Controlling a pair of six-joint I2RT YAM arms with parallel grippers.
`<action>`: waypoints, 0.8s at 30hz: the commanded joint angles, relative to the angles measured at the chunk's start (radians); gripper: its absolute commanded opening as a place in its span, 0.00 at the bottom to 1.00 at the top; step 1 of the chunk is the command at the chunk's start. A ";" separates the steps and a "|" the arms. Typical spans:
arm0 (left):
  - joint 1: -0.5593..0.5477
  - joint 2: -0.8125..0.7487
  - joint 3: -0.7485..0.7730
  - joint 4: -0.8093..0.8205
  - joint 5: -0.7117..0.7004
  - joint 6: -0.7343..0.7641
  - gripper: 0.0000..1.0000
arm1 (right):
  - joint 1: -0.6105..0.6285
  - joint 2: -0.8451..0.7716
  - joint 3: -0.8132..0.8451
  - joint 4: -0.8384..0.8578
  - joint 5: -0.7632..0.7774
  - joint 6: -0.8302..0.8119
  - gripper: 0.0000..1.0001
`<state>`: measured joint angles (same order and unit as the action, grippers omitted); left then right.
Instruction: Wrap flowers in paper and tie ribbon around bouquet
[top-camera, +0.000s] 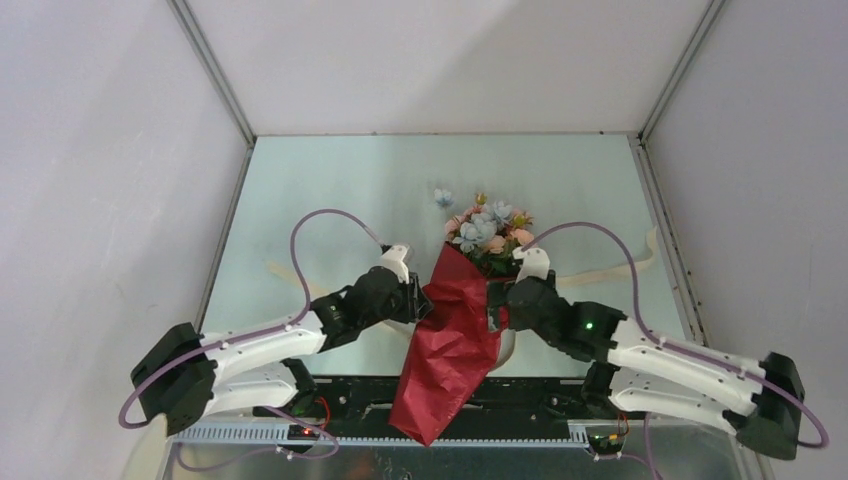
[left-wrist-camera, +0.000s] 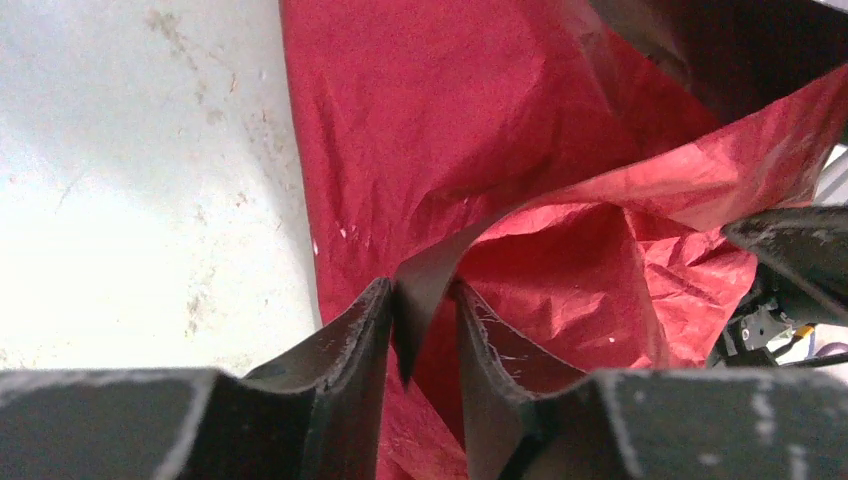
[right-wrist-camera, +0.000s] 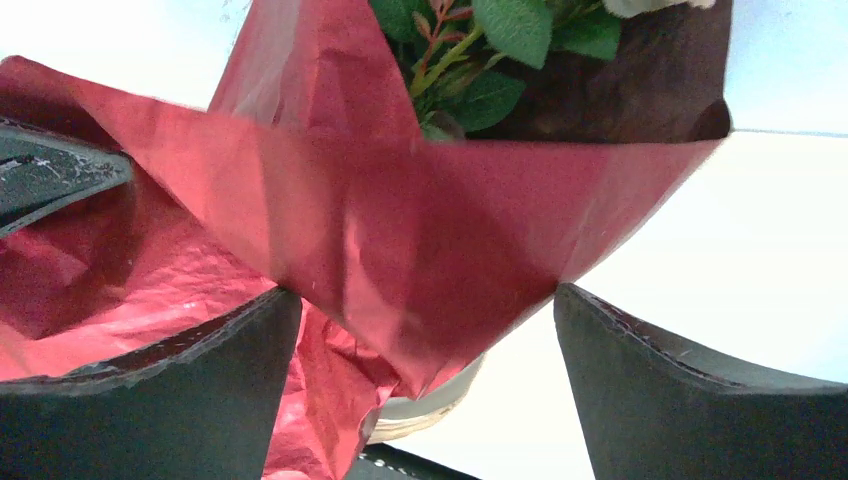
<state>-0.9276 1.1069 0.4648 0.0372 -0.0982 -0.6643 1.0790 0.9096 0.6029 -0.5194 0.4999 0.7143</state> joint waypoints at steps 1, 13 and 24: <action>-0.008 -0.001 0.061 -0.047 0.045 0.070 0.37 | -0.106 -0.123 -0.001 -0.067 -0.217 -0.133 0.99; -0.008 0.132 0.095 -0.014 0.089 0.083 0.47 | -0.193 -0.128 -0.033 -0.157 -0.260 -0.095 1.00; -0.006 0.320 0.120 0.031 0.079 0.068 0.35 | -0.384 0.239 -0.211 0.500 -0.379 -0.016 0.32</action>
<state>-0.9295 1.3838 0.5545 0.0319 0.0017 -0.6018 0.7612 1.0420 0.4183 -0.3725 0.1493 0.7013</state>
